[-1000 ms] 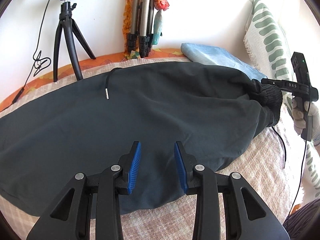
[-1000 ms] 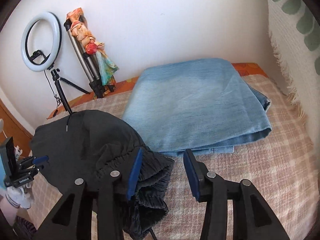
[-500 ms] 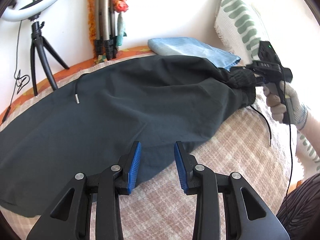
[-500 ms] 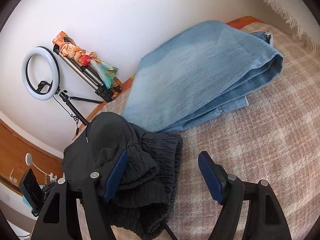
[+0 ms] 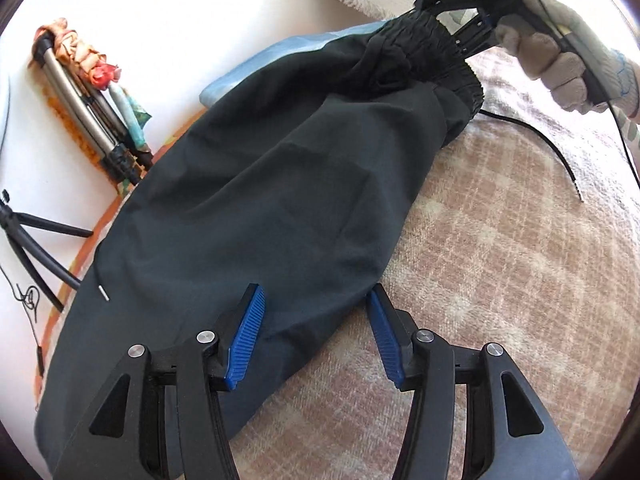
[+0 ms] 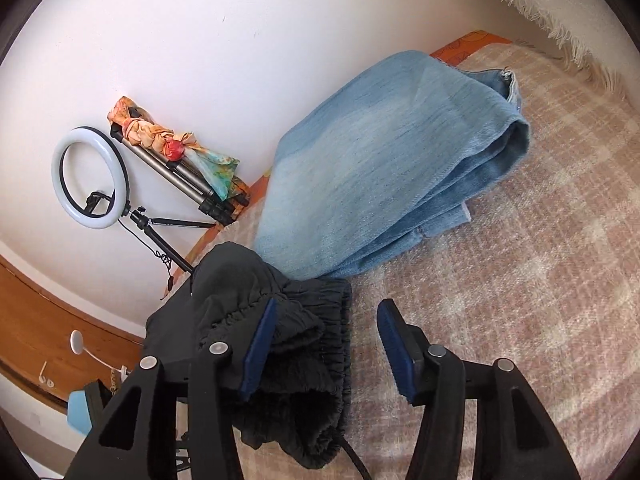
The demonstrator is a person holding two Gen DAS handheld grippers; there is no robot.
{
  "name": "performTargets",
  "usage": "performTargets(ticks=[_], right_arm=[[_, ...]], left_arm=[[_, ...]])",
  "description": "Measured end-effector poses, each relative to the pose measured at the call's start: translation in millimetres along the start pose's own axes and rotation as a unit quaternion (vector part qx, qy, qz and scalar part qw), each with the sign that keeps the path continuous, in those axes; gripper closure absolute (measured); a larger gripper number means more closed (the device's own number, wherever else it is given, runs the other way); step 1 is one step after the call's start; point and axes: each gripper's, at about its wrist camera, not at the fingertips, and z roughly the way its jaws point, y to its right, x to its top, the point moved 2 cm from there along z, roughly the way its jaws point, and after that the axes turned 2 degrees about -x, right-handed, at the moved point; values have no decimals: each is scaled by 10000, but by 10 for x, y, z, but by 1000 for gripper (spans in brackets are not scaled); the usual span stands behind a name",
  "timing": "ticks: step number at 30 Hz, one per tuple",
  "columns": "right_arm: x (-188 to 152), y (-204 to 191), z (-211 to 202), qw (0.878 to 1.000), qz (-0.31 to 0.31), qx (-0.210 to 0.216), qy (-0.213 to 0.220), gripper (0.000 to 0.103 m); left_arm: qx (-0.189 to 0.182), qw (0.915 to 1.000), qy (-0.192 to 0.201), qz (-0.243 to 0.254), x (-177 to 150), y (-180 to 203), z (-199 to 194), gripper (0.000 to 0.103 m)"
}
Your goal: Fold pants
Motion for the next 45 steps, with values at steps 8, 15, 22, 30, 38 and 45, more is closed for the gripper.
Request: performTargets(ticks=[8,15,22,30,38,45], right_arm=[[-370,-139,-353,9978,-625,218,0,17],[-443,-221,43,9955,-860,-71,-395,14],[-482,-335,405,9936,-877,-172,-696,50],[-209,-713,-84,9758,-1778,-837,-958,89],[-345,-951,-302,9375,-2817,-1618,-1250,58],[-205,-500,-466,9831,-1494,-704,-784,49]], left_arm=[[-365,9982,56,-481,49,-168,55,99],[-480,9959,193,-749,60,-306,-77,100],[-422,9947,336,-877,106,-451,-241,100],[-636,9944,500,-680,106,-333,-600,100],[-1083,9932,-43,-418,-124,49,-411,98],[-1259,9883,30,-856,-235,-118,-623,84]])
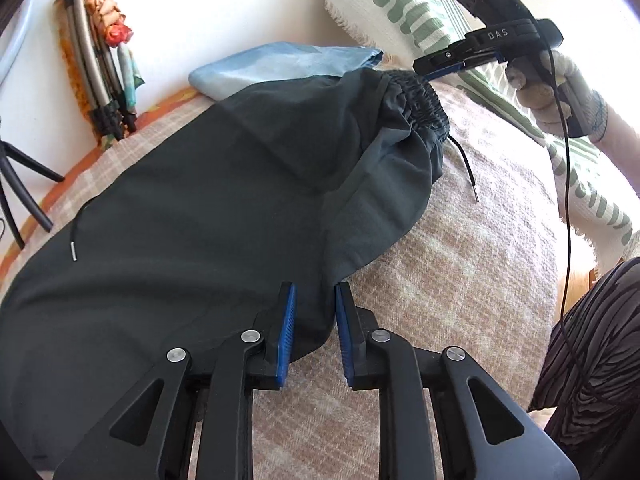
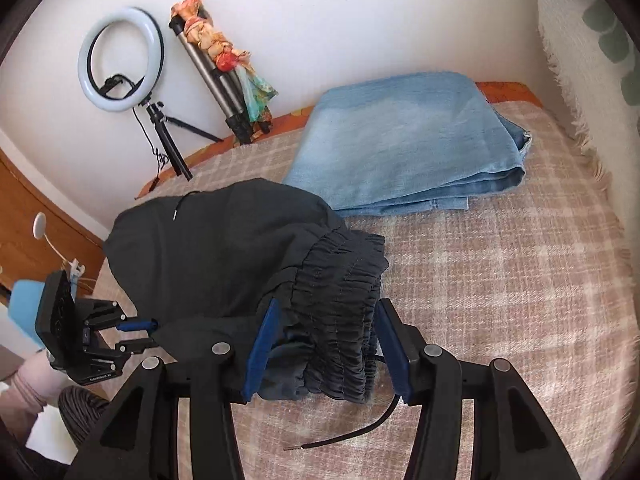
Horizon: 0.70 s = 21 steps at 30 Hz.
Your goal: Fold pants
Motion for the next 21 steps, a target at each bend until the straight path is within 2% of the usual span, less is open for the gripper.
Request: performTargets(ticks=[5,7,8,12,14,16,20,21], right_arm=[[136,202,331,9973,666,291,-138,50],[160,169,448,9961,788,377,-116,71],[161,99,461,9967,718,373,-28,77],[-9,-480,328,9980,-490,142,375,93],[-166,-744,327,9944,-1008,159,267,93],[-278,-867,375,9918,-1256,223,111,93],[-294,-788,469,9925,-1210,175,-40,93],[-272,-739,456,9934,-1143,100,6,90]], left_arm=[[114,9990,310,-314,80,-160,-204,84],[198,9983,398,-379,148,-184,-221,84],[191,9980,432,-414,197,-191,-206,84],[206,9982,493,-286,320,-114,-106,84],[127,9982,506,-294,331,-84,-67,84],[61,9983,467,-339,332,-66,12,84],[16,9995,204,-254,284,18,283,84],[13,9996,143,-232,268,37,342,84]])
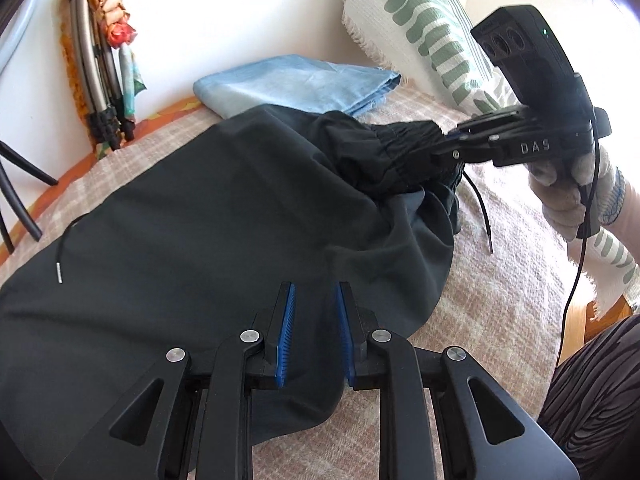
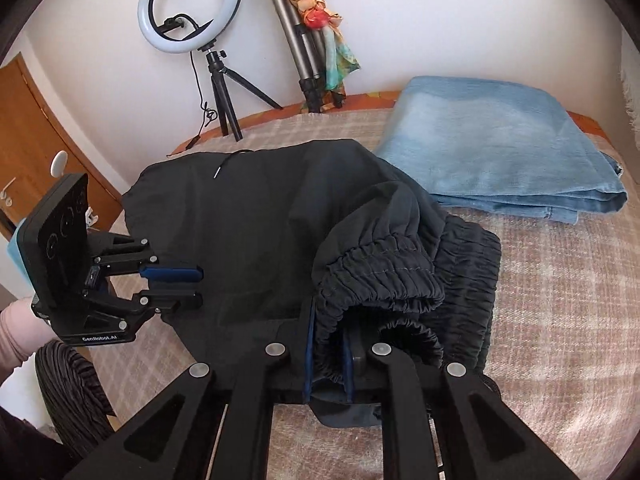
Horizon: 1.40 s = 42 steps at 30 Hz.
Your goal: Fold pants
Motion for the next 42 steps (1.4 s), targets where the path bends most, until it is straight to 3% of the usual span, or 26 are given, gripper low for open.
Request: performTargets(ticks=[3,5,8,12,14,16,18,23,24,25,27,28,30,33,35,38,40,42], right_arm=[[62,199,-74,9986,110,-496,151,68],[90,373,-108,9977,284,-594,153,64],[89,696,-210,9950,905,-286,324,46],[1,1141,-294,9791,1924,307,585,35],[-49,1336,-224,9686,2359,624,470,26],[-76,1437,-111,9599,2632,887,372,23],[-66,1424,0,9607,2591,954,291,17],[64,1216,278,9635,2405,1167,147,16],[90,1144,315,9659,2317,1143,129,19],[102,1074,346,9680,2235,1140,72,27],[110,984,342,9723,2127,967,87,64],[120,955,297,9745,2069,850,174,74],[141,899,152,9755,2028,760,386,79],[182,859,-205,9808,1776,299,752,81],[256,849,-348,9833,1582,-222,869,80],[320,929,-237,9836,1498,-958,306,49],[329,953,-239,9791,1429,-1433,212,50],[357,898,-337,9784,1426,-1457,349,50]], left_arm=[[-52,9999,-90,-11,-46,25,88,84],[-44,9999,-117,-8,-54,29,120,84],[-40,9999,-124,-11,-62,10,135,84],[-4,9999,-145,-16,-49,-29,166,84],[2,9999,-142,-15,-48,-29,167,84],[28,9999,-133,4,-47,-26,161,84],[86,9999,-113,16,-50,-27,149,84],[294,9995,55,-78,-70,-108,-51,84],[359,9992,112,-119,-81,-142,-120,84],[429,9988,174,-169,-94,-190,-195,84],[608,9973,266,-302,-128,-322,-339,84],[696,9963,307,-396,-150,-405,-412,84],[878,9937,379,-589,-198,-586,-557,84],[1210,9879,463,-854,-309,-895,-773,84],[1450,9828,491,-1033,-407,-1106,-899,84],[1692,9731,550,-1463,-575,-1453,-1091,84],[1945,9638,654,-1700,-697,-1653,-1258,84],[2074,9549,765,-1984,-842,-1829,-1461,84]])
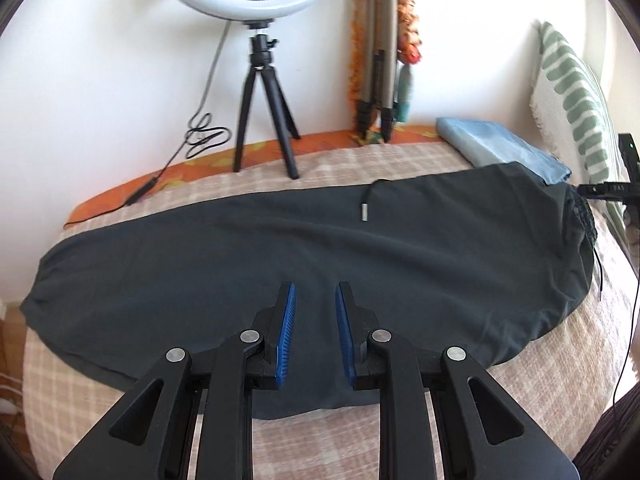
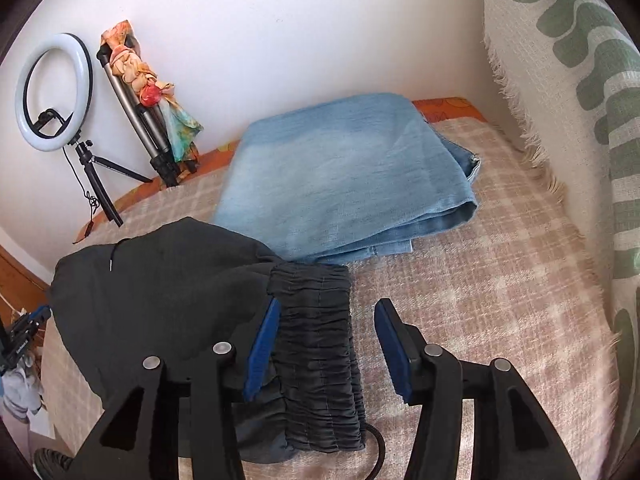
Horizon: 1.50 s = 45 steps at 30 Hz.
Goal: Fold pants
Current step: 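Close the right gripper on the middle of the folded pants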
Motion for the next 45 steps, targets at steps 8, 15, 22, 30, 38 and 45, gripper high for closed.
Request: performTargets(ticks=[8,15,22,30,38,45], right_arm=[[54,-916,-567,9928,-1061,318,462,48],[-412,-2054,-584,9667,-2366,921,315,47],[-1089,-2899,-219,9279,-3524,1198,-230,48],[-1686,-3359,322,8682,-4890,478,-696,50],[-1497,-3486,667,8513,-5157,362,-895,99],[-773,-3316,815,8995,-4084,1128,-1068,98]], left_arm=[[468,9948,218,-876,-209,-917,-422,84],[503,9958,38,-768,-486,-1068,-531,84],[20,9985,-438,-340,-695,-817,-400,84],[-460,9962,-735,-99,-790,-519,-231,84],[-663,9930,-932,305,-801,-235,-53,84],[-949,9892,-801,777,-539,180,113,84]])
